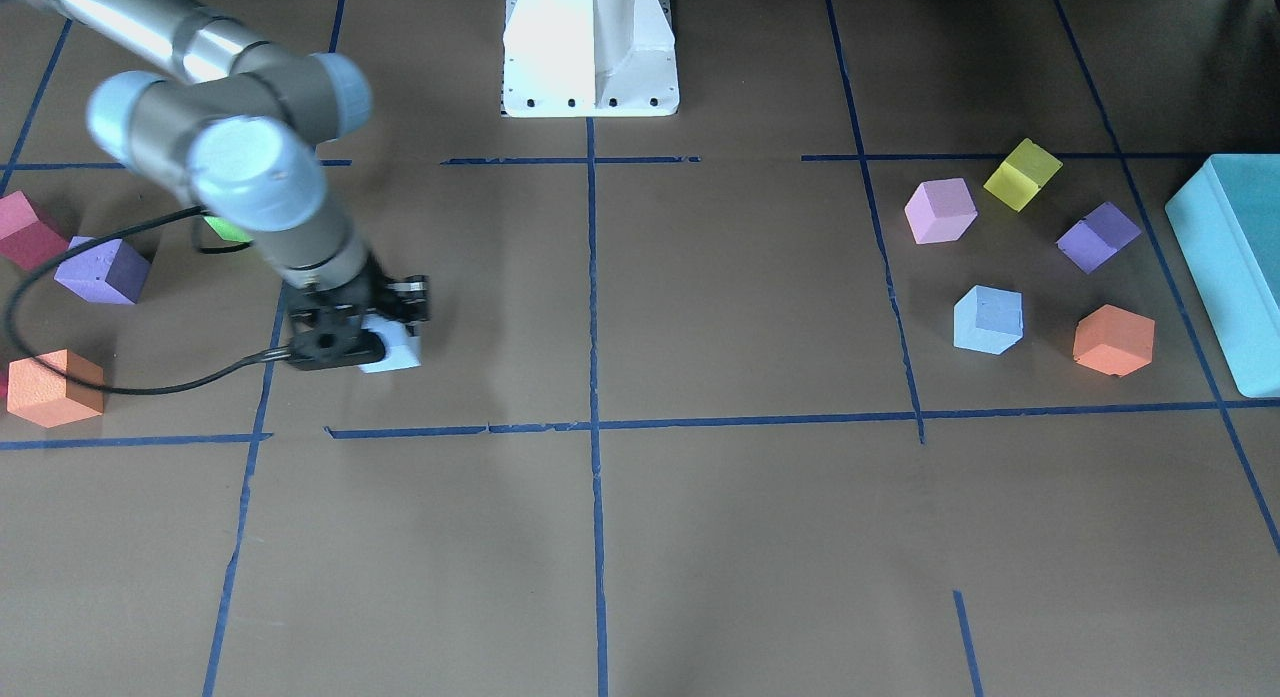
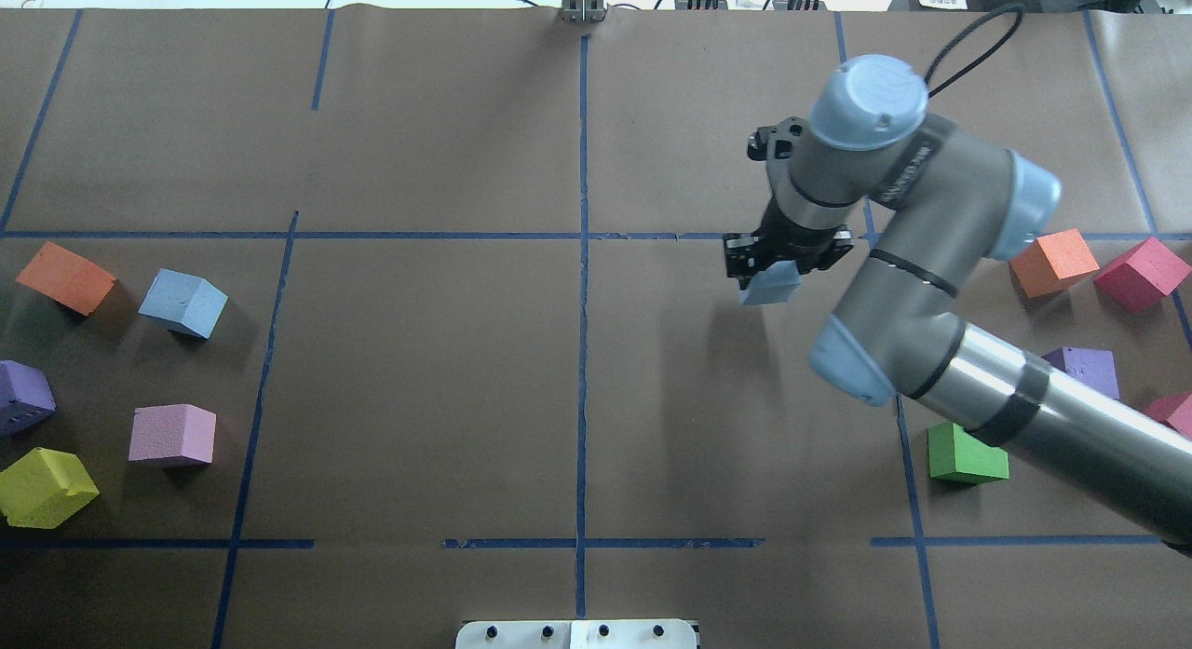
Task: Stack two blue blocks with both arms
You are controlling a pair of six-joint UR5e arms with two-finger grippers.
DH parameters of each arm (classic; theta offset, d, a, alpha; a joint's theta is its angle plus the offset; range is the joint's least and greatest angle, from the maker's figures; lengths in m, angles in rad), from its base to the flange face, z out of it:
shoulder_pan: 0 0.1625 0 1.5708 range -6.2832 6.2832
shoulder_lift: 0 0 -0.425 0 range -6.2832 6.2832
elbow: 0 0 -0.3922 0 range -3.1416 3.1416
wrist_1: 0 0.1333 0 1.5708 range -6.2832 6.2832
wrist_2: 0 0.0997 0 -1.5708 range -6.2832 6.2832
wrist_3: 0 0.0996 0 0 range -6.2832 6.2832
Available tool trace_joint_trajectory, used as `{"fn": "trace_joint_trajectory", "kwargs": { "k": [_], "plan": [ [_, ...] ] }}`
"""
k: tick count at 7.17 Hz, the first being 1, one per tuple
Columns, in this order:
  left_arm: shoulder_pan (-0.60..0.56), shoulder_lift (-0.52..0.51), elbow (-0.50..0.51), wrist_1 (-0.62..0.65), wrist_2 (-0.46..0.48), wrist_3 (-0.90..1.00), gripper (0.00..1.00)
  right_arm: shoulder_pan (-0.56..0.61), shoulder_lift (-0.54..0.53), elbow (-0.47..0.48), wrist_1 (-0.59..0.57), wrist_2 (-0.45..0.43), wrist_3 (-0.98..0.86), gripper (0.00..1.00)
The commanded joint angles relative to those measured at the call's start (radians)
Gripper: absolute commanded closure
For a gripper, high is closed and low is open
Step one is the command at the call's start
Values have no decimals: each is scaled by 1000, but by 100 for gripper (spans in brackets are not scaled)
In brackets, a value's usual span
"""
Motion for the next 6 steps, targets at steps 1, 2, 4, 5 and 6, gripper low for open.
{"fn": "trace_joint_trajectory", "kwargs": {
  "k": [1, 2, 4, 5, 6],
  "plan": [
    [1, 0, 0, -1, 0, 0, 0, -114, 292, -254, -11, -98, 231, 76],
    [-1, 0, 0, -3, 0, 0, 0, -131, 369, -362, 48, -120, 259, 76],
    [-1, 0, -3, -2, 0, 0, 0, -152, 391, -413, 100, -126, 286, 59],
    [-1, 0, -3, -2, 0, 0, 0, -159, 388, -412, 100, -132, 283, 1],
    [-1, 0, -5, -3, 0, 0, 0, -159, 389, -409, 100, -140, 275, 0]
  ]
}}
